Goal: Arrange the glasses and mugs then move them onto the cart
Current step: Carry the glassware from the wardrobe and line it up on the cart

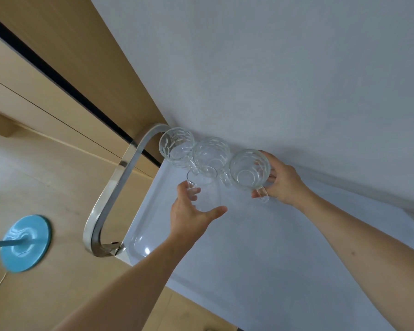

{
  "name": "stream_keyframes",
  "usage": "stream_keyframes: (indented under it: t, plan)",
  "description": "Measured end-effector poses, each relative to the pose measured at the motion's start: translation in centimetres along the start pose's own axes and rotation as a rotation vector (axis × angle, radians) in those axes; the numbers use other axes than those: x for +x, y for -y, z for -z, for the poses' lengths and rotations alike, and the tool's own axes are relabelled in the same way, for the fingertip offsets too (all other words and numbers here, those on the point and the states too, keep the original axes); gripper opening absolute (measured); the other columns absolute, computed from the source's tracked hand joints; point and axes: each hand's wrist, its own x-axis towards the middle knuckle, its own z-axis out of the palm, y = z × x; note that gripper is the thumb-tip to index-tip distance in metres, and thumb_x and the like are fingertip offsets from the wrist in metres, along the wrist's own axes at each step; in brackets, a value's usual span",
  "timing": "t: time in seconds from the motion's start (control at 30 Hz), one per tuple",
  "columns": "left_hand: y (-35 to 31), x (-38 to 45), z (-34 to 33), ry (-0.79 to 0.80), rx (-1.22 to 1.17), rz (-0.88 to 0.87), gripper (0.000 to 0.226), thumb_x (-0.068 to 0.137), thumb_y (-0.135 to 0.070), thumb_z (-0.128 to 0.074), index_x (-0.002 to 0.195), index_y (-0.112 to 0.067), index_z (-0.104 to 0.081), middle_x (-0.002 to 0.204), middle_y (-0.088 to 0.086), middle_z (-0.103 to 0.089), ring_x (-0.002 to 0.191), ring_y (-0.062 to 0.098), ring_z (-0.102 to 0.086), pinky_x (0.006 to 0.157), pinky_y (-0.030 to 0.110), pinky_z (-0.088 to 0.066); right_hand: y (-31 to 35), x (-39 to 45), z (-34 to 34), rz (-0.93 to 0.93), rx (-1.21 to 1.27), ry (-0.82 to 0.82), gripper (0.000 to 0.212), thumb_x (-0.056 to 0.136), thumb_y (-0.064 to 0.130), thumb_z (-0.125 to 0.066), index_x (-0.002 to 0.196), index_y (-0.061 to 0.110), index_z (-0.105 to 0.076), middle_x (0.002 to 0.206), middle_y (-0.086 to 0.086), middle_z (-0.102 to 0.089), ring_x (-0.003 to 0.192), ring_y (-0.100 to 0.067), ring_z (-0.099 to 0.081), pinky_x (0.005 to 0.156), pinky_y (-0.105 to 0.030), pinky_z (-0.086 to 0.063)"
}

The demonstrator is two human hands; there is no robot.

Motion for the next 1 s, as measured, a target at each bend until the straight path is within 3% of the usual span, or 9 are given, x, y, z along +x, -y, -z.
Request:
stream_keyframes:
  t: [0.2, 0.3, 0.37, 0.43, 0.5, 0.7, 0.83, 1.0]
  plan:
    - [0.0, -0.3, 0.4, 0.034, 0.016, -0.014, 0.096, 0.057, -0.047, -0.097, 0.13, -0.027, -0.038, 0.124, -0.012, -0.06, 0.108, 0.011, -0.057, 0.088, 0.028, -0.05, -0.1, 0.0, 0.8, -0.034, -0.062, 0.064, 0.106, 0.058, 0.008, -0.097, 0.143, 0.045, -0.046, 0.129, 0.014, -0.062, 0.115, -0.01, -0.064, 0.1, -0.026, -0.051]
    - [0.0, -0.5, 0.6, 0.046, 0.01, -0.032, 0.094, 0.057, -0.046, -0.097, 0.129, -0.028, -0.038, 0.124, -0.011, -0.06, 0.109, 0.011, -0.057, 0.09, 0.03, -0.051, 0.2, 0.1, 1.2, -0.059, -0.124, 0.098, 0.104, 0.064, 0.006, -0.093, 0.143, 0.05, -0.041, 0.129, 0.012, -0.061, 0.114, -0.009, -0.061, 0.089, -0.023, -0.053]
    - [0.0, -0.6, 0.8, 0.058, 0.007, -0.044, 0.094, 0.057, -0.046, -0.097, 0.129, -0.029, -0.038, 0.124, -0.011, -0.06, 0.109, 0.01, -0.057, 0.091, 0.031, -0.051, 0.2, -0.2, 1.3, -0.087, -0.181, 0.103, 0.103, 0.069, 0.01, -0.09, 0.146, 0.05, -0.035, 0.134, 0.011, -0.056, 0.116, -0.01, -0.059, 0.088, -0.028, -0.054]
    - [0.0, -0.9, 1.0, 0.07, 0.005, -0.062, 0.093, 0.057, -0.046, -0.097, 0.128, -0.03, -0.039, 0.124, -0.012, -0.059, 0.108, 0.01, -0.057, 0.092, 0.032, -0.052, -0.1, -0.8, 1.3, -0.11, -0.256, 0.048, 0.099, 0.073, 0.016, -0.087, 0.15, 0.046, -0.032, 0.143, 0.01, -0.049, 0.118, -0.016, -0.057, 0.091, -0.034, -0.053]
    - [0.1, -1.2, 1.3, 0.071, 0.003, -0.096, 0.09, 0.056, -0.046, -0.097, 0.125, -0.031, -0.041, 0.122, -0.013, -0.057, 0.107, 0.008, -0.057, 0.091, 0.032, -0.053, -0.9, -1.7, 1.1, -0.139, -0.319, -0.045, 0.092, 0.079, 0.017, -0.083, 0.154, 0.035, -0.033, 0.15, 0.003, -0.045, 0.118, -0.02, -0.057, 0.093, -0.032, -0.047]
    - [1.1, -2.5, 3.1, 0.104, -0.02, -0.177, 0.087, 0.056, -0.044, -0.098, 0.121, -0.034, -0.042, 0.12, -0.014, -0.055, 0.108, 0.006, -0.057, 0.092, 0.03, -0.052, -1.8, -7.1, -1.1, -0.318, -0.452, -0.261, 0.07, 0.091, 0.019, -0.067, 0.154, 0.019, -0.035, 0.151, -0.014, -0.044, 0.133, -0.033, -0.048, 0.106, -0.037, -0.04]
    - [2.4, -3.5, 5.2, 0.142, -0.047, -0.227, 0.087, 0.057, -0.045, -0.097, 0.124, -0.034, -0.042, 0.121, -0.013, -0.055, 0.109, 0.008, -0.057, 0.093, 0.03, -0.053, -1.2, -12.0, -4.9, -0.403, -0.516, -0.336, 0.069, 0.092, 0.026, -0.067, 0.152, 0.018, -0.036, 0.147, -0.017, -0.044, 0.133, -0.035, -0.046, 0.106, -0.038, -0.039]
    - [5.8, -4.8, 8.1, 0.181, -0.071, -0.279, 0.089, 0.057, -0.046, -0.096, 0.126, -0.031, -0.043, 0.121, -0.012, -0.055, 0.109, 0.009, -0.057, 0.095, 0.036, -0.053, 0.7, -16.7, -11.8, -0.447, -0.637, -0.305, 0.07, 0.094, 0.037, -0.064, 0.155, 0.022, -0.032, 0.153, -0.014, -0.037, 0.136, -0.036, -0.04, 0.11, -0.042, -0.037]
